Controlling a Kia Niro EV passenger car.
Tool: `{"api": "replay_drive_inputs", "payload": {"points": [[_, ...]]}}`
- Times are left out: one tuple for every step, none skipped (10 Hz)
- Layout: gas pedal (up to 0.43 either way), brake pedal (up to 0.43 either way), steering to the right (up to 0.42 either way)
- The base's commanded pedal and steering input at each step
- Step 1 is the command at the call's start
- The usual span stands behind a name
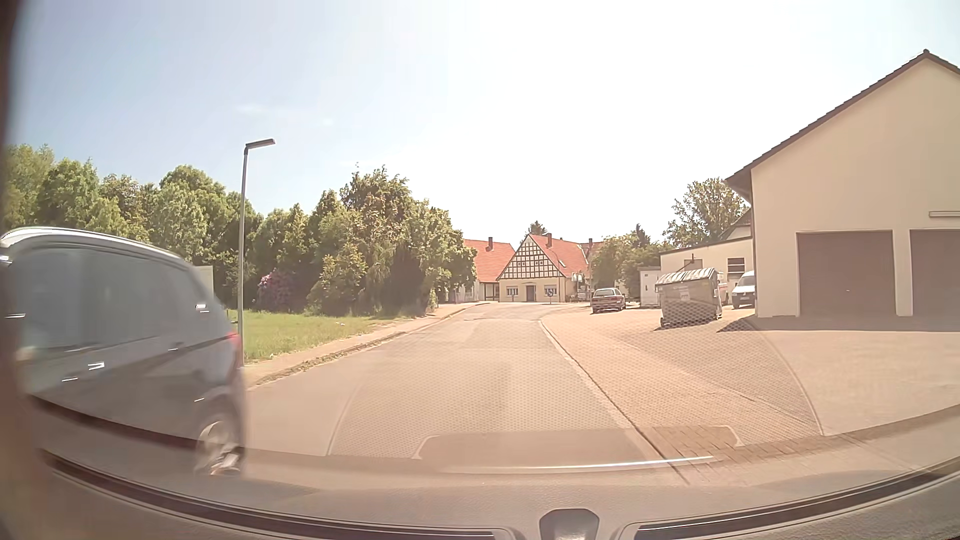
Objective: Follow the waypoints while adhering to traffic rules and regulations
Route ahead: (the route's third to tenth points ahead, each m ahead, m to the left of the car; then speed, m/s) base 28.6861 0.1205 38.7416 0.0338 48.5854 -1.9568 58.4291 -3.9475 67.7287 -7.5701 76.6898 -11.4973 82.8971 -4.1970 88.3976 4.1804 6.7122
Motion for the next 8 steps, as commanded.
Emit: {"api": "replay_drive_inputs", "payload": {"points": [[0.197,0.006,-0.024],[0.189,0.006,-0.017],[0.189,0.006,-0.011],[0.189,0.006,-0.009],[0.189,0.006,-0.008],[0.189,0.006,-0.008],[0.189,0.006,-0.008],[0.189,0.012,-0.006]]}}
